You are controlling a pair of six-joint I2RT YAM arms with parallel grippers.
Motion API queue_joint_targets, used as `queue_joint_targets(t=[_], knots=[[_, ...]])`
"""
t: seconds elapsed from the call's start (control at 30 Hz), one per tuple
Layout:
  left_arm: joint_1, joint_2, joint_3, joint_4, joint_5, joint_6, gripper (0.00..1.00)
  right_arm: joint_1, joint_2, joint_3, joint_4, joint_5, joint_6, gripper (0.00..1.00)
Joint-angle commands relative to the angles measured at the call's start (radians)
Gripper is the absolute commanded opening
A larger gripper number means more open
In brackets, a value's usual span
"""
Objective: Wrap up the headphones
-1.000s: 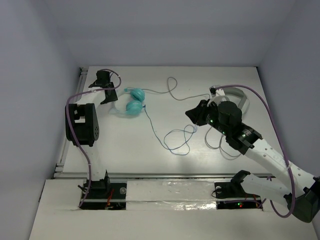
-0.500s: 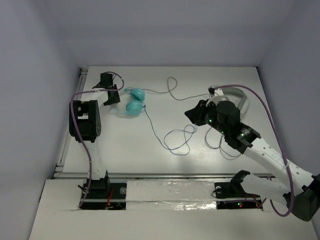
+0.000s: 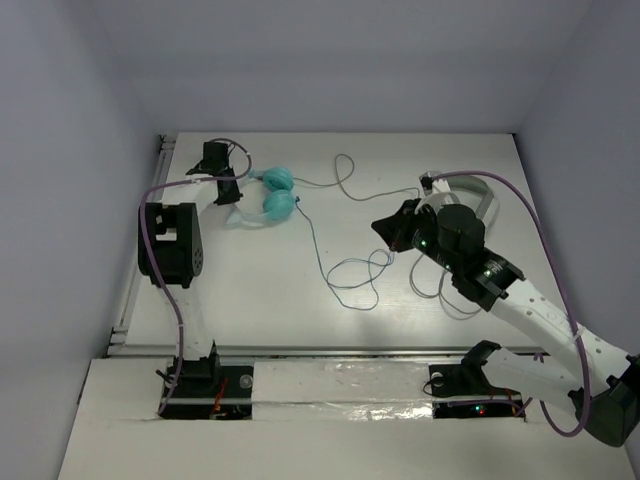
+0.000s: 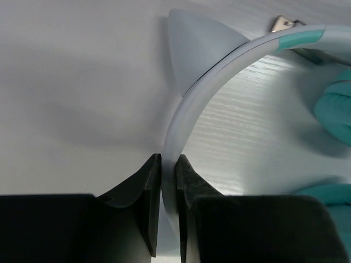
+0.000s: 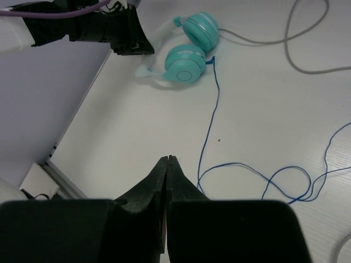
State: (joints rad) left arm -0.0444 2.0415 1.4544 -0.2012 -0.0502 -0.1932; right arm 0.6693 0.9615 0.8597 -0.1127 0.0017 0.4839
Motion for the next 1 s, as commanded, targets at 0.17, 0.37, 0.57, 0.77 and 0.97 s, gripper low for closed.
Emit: queue_joint_targets(t=[0.17, 0.37, 0.57, 0.77, 0.97], knots=[[-0.003, -0.405, 0.092, -0.089, 0.255, -0.098, 0.00, 0.007, -0.009, 0.002, 0.094, -0.108, -0.021, 0.00], [-0.003, -0.591, -0.026, -0.067, 0.338, -0.155, 0.00, 0.007, -0.015, 0.019, 0.102, -0.084, -0.034, 0.00], [-0.003, -0.696, -0.055, -0.090, 0.409, -0.163, 0.00, 0.007, 0.062, 0.051, 0.162, -0.180, -0.027, 0.00], [-0.003, -0.756, -0.029, -0.104, 0.476, -0.178, 0.00, 0.007, 0.190, 0.068, 0.222, -0.174, -0.068, 0.12], [-0.003, -0.816, -0.016, -0.063, 0.527, -0.230, 0.00, -0.011, 0.269, -0.016, 0.393, -0.212, -0.070, 0.42]])
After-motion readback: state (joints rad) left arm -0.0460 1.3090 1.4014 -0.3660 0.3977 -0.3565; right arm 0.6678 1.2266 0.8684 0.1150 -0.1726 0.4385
